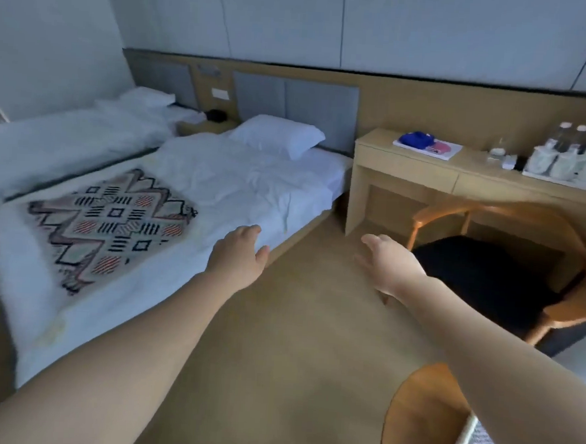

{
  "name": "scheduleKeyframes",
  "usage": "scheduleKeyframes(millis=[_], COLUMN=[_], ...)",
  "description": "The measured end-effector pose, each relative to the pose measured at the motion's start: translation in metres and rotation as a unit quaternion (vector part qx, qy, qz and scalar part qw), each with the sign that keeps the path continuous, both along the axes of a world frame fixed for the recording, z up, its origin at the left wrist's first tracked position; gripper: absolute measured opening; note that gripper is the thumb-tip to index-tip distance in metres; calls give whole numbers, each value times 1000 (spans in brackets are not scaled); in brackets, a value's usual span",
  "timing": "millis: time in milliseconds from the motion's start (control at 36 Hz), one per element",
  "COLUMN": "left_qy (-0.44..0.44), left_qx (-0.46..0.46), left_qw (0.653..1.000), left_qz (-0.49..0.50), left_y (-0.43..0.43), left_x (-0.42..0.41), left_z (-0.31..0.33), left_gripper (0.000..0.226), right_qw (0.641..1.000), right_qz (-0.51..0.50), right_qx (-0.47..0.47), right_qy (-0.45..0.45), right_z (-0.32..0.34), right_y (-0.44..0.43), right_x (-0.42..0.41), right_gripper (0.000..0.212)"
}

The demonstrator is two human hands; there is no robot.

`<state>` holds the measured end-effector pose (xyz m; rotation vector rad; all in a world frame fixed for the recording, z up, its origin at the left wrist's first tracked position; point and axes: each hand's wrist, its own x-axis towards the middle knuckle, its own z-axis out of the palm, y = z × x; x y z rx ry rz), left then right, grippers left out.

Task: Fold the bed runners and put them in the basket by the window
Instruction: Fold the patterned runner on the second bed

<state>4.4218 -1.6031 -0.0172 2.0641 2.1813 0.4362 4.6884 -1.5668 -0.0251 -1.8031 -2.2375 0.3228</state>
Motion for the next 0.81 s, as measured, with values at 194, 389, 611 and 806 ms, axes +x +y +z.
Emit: scheduleKeyframes(millis=[194, 389, 611, 806], left_qy=[7, 7, -1, 0], left_qx=[8, 19, 17, 8], left_qw=[991, 972, 956, 952], left_qz=[136, 233, 293, 307], left_y=[-96, -194, -286, -355], left_x=[-97, -191, -290, -397], left_z=[17, 16, 3, -12], left_gripper=[51, 52, 50, 47], right_qw=[991, 965, 941, 930], right_qz=[136, 261, 337, 365], right_qx=[5, 25, 27, 8], right_qy=[6, 1, -14, -32], right_z=[16, 27, 20, 2], right_y=[-25, -70, -135, -201], right_x=[-109, -226, -362, -485], right_gripper=[48, 48, 51, 52])
